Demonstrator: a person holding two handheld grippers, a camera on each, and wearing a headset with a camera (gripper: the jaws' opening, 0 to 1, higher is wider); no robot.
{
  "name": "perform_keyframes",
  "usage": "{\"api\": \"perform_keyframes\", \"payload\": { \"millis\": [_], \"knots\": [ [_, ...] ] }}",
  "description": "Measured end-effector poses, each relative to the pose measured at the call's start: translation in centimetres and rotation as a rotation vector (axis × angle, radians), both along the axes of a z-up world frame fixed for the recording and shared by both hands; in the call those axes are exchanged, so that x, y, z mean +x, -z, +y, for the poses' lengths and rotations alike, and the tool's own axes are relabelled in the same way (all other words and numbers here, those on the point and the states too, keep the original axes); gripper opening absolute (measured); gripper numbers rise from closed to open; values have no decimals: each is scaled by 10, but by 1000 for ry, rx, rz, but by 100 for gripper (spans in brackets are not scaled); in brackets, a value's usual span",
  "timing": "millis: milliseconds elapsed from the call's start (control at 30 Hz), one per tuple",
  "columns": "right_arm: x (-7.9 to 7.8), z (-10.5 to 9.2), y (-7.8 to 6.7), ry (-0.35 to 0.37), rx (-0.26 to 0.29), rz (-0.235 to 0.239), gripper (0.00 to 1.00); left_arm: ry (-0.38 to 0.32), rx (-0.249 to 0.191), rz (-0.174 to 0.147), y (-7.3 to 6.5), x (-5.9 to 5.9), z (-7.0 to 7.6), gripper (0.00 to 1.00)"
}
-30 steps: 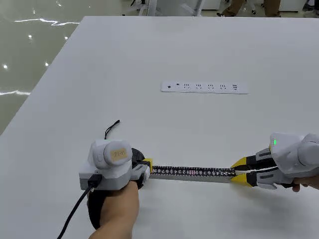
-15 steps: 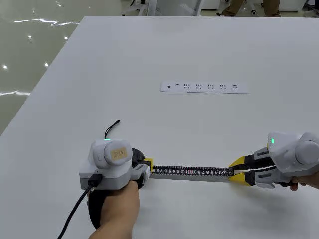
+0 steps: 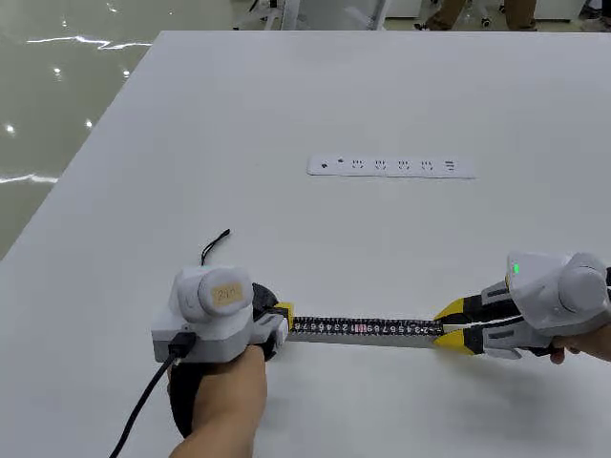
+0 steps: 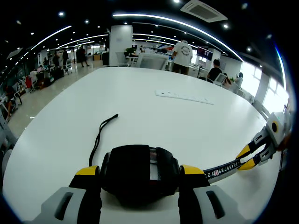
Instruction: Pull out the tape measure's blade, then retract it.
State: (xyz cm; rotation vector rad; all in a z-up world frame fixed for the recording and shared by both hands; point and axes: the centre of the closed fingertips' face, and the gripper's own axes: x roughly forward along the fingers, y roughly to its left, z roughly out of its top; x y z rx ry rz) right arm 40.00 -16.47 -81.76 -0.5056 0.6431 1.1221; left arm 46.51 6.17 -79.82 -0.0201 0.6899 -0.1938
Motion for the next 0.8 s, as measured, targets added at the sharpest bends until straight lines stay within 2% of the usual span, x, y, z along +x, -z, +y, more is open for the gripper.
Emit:
{"api": "perform_keyframes", "payload": {
  "millis": [800],
  "knots": [
    [2, 7, 2, 0, 12, 11, 12, 4, 1, -1, 0, -1, 0, 64]
  ]
}}
